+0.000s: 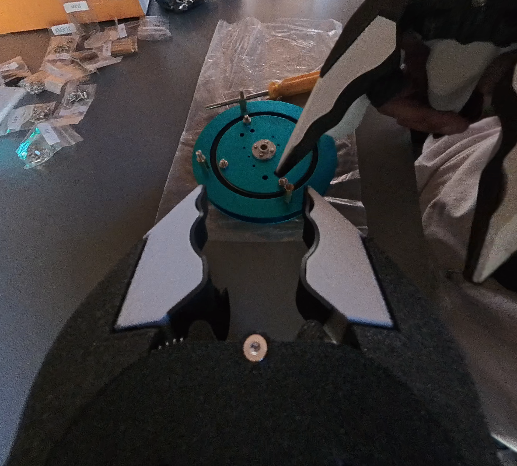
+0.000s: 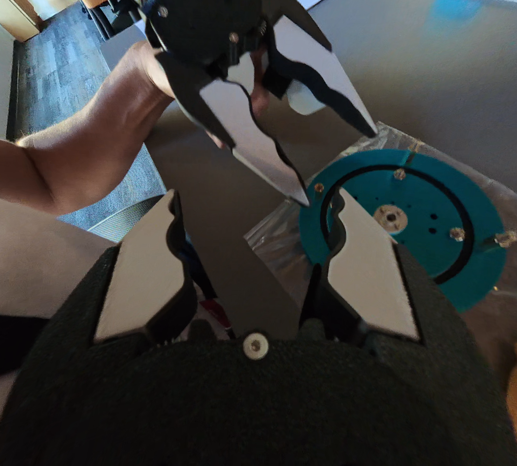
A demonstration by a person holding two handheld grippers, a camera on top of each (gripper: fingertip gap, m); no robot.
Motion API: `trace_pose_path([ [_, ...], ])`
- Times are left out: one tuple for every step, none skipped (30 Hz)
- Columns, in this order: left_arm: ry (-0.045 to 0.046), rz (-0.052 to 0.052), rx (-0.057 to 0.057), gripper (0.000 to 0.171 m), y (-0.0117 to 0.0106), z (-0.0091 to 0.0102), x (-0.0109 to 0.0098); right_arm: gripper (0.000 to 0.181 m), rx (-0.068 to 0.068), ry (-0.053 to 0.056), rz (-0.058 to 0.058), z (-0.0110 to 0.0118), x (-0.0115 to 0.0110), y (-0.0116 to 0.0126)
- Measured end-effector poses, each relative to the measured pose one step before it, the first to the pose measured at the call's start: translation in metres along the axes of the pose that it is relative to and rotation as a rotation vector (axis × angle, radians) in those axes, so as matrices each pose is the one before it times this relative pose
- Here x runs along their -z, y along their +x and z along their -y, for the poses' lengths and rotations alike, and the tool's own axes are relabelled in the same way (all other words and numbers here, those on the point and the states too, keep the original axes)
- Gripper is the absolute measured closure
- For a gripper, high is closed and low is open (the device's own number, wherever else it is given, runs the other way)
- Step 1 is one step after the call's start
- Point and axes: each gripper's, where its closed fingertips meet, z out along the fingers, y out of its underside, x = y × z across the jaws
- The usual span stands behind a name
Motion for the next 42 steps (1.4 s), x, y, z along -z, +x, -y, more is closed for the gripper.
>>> trace_pose_path([
  [-0.01022, -0.0004, -0.0092, 0.104, 0.0004, 0.00053, -0.00256, 0.074, 0.0014, 0.0005, 0.005, 0.00284, -0.00493, -0.00044],
  [-0.00003, 0.0041, -0.0026, 0.104, -0.00127, 0.0016, -0.0007, 0.074, -0.0003, -0.0103, 0.0096, -0.0006, -0.0054, -0.00134],
  [0.00053, 0.0129, 0.0025, 0.104, -0.00371, 0.00041, 0.00054, 0.073, -0.0086, -0.0302, 0.0144, -0.00499, -0.00464, -0.00242],
  [-0.00721, 0.0055, 0.0068, 0.099, -0.00367, -0.00243, 0.00166, 0.074, 0.0002, -0.0061, -0.0035, -0.00125, 0.0, -0.00125],
  [-0.00449, 0.0075, 0.0094, 0.094, -0.00441, -0.00332, 0.00376, 0.073, -0.0034, -0.0045, -0.0034, -0.00185, 0.00332, -0.00148],
  [-0.00252, 0.0191, 0.0112, 0.094, -0.00645, -0.00441, 0.00551, 0.076, -0.0068, -0.0056, 0.0077, -0.00301, 0.00507, -0.00181],
  [-0.0002, 0.0452, 0.015, 0.107, -0.01079, -0.00465, 0.00579, 0.088, -0.0188, 0.0085, 0.0296, -0.0014, 0.00615, -0.00439],
  [-0.00018, 0.0137, 0.0135, 0.106, -0.00547, -0.00367, 0.0046, 0.084, -0.0358, 0.0262, 0.0192, 0.0019, 0.00545, -0.00254],
  [0.01244, -0.007, 0.0134, 0.105, -0.0008, 0.00019, 0.00353, 0.084, -0.0187, 0.0154, 0.0006, 0.00179, 0.00387, 0.00039],
  [0.01476, -0.0136, 0.0042, 0.105, 0.0024, 0.00199, 0.00142, 0.082, 0.0042, 0.0045, -0.021, 0.00174, 0.00128, 0.0036],
  [0.00299, -0.014, -0.0049, 0.106, 0.0044, 0.00147, -0.00138, 0.079, 0.0145, -0.0052, -0.0312, 0.00158, -0.00105, 0.00486],
  [-0.00568, -0.0138, -0.0111, 0.106, 0.00592, 0.00094, -0.00376, 0.076, 0.0177, -0.0055, -0.0244, 0.00233, -0.0029, 0.00352],
  [-0.00827, -0.0155, -0.0154, 0.106, 0.00717, 0.00094, -0.00518, 0.075, 0.0153, 0.0007, -0.009, 0.00324, -0.00416, 0.00121],
  [-0.00575, -0.0131, -0.017, 0.105, 0.00658, 0.00133, -0.00527, 0.074, 0.0056, -0.0066, 0.0062, 0.00181, -0.00518, -0.00084],
  [-0.00976, -0.0025, -0.0152, 0.105, 0.00379, 0.00096, -0.00429, 0.072, -0.0022, -0.0167, 0.0145, -0.00038, -0.00527, -0.00215],
  [-0.00316, 0.0131, -0.0138, 0.105, -0.00032, 0.0018, -0.00203, 0.073, -0.0069, -0.0218, 0.0142, -0.00284, -0.00453, -0.0025],
  [0.00329, 0.0144, -0.0032, 0.102, -0.00324, 0.00164, 0.00041, 0.07, -0.0087, -0.0193, 0.0084, -0.00424, -0.00293, -0.00194],
  [-0.00496, 0.0049, 0.012, 0.093, -0.00395, -0.00099, 0.00128, 0.069, 0.0041, -0.0041, 0.0003, -0.00273, 0.00089, -0.00135],
  [-0.00761, 0.0006, 0.0202, 0.086, -0.00393, -0.00261, 0.00219, 0.071, -0.0014, -0.0073, -0.0028, -0.00312, 0.00371, -0.00105],
  [-0.00145, 0.0111, 0.0145, 0.09, -0.00433, -0.0024, 0.00338, 0.078, -0.0065, -0.0059, 0.0177, -0.0029, 0.00484, -0.00359],
  [0.01318, 0.0369, 0.0049, 0.103, -0.00655, -0.00062, 0.00401, 0.084, -0.0179, 0.0171, 0.0355, 0.00046, 0.00513, -0.00596],
  [0.01283, -0.0107, 0.0028, 0.102, 0.00203, -0.00007, 0.00361, 0.083, -0.021, 0.0224, 0.0031, 0.00249, 0.00404, -0.00035],
  [0.01722, -0.0311, 0.0071, 0.102, 0.00624, 0.0019, 0.0024, 0.082, 0.0032, 0.0075, -0.0164, 0.00184, 0.00228, 0.00289],
  [0.01368, -0.0192, -0.003, 0.102, 0.0056, 0.00251, 0.0001, 0.082, 0.019, -0.0007, -0.0343, 0.00193, 0.00031, 0.00594],
  [-0.00449, -0.018, -0.0139, 0.102, 0.00578, 0.00023, -0.00246, 0.08, 0.023, 0.0038, -0.0338, 0.00321, -0.00151, 0.00591],
  [-0.01226, -0.0128, -0.0186, 0.102, 0.00444, -0.00071, -0.0041, 0.079, 0.02, 0.007, -0.0117, 0.00372, -0.00299, 0.00245],
  [-0.01341, -0.0093, -0.0153, 0.102, 0.00277, -0.00044, -0.00466, 0.077, 0.0112, 0.0038, 0.0143, 0.00295, -0.00432, -0.0015],
  [-0.01805, -0.0047, -0.0116, 0.101, 0.0012, -0.00031, -0.00417, 0.076, 0.0019, -0.0028, 0.015, 0.00103, -0.00524, -0.00107],
  [-0.00894, 0.0041, -0.0131, 0.102, -0.00084, 0.0012, -0.00249, 0.074, -0.0023, -0.0156, 0.009, -0.00205, -0.00537, 0.00025],
  [-0.00005, 0.0061, -0.0056, 0.101, -0.00217, 0.00179, -0.00083, 0.073, -0.0097, -0.0217, 0.0207, -0.00371, -0.0037, -0.00233],
  [-0.00743, 0.0165, 0.0026, 0.1, -0.00524, -0.0011, 0.00052, 0.072, -0.0059, -0.0011, 0.0052, -0.0014, -0.00047, -0.00146],
  [-0.00848, 0.0081, 0.009, 0.093, -0.0053, -0.00397, 0.0027, 0.074, 0.0042, -0.0027, -0.0093, -0.00263, 0.00269, 0.00011],
  [-0.00617, 0.0075, 0.0216, 0.093, -0.00574, -0.00522, 0.00496, 0.076, 0.0049, -0.0089, -0.0003, -0.00414, 0.00431, -0.00128],
  [-0.00057, 0.0425, 0.0182, 0.103, -0.0105, -0.00541, 0.0058, 0.085, -0.0062, -0.0024, 0.0115, -0.00368, 0.00542, -0.00221],
  [0.00246, 0.0137, 0.0113, 0.103, -0.00515, -0.00471, 0.00519, 0.086, -0.0195, 0.0125, 0.0097, -0.00075, 0.0052, -0.00121],
  [0.01524, -0.0206, 0.0159, 0.104, 0.0017, -0.00084, 0.00416, 0.086, -0.0116, 0.0128, -0.014, 0.00097, 0.00431, 0.00321],
  [0.02232, -0.0239, 0.0098, 0.104, 0.0042, 0.00274, 0.00172, 0.084, 0.0061, 0.0128, -0.0269, 0.00272, 0.0024, 0.00557],
  [0.0123, -0.0295, -0.004, 0.104, 0.00732, 0.00343, -0.00198, 0.083, 0.014, 0.009, -0.026, 0.00345, -0.00029, 0.00548],
  [-0.00243, -0.03, -0.0156, 0.103, 0.00859, 0.00253, -0.00522, 0.082, 0.0142, -0.0047, -0.0023, 0.00257, -0.00346, 0.00159],
  [-0.01699, -0.0095, -0.0205, 0.103, 0.00521, 0.00122, -0.00743, 0.08, 0.011, -0.0111, 0.0151, 0.00231, -0.00555, -0.00203],
  [-0.02033, -0.0057, -0.0198, 0.102, 0.00406, 0.00098, -0.00715, 0.077, 0.0118, -0.011, 0.0117, 0.00202, -0.00578, -0.00228],
  [-0.00977, -0.0047, -0.0147, 0.1, 0.00254, 0.00173, -0.00456, 0.078, 0.0101, -0.0138, 0.0092, 0.00002, -0.00513, -0.00242],
])
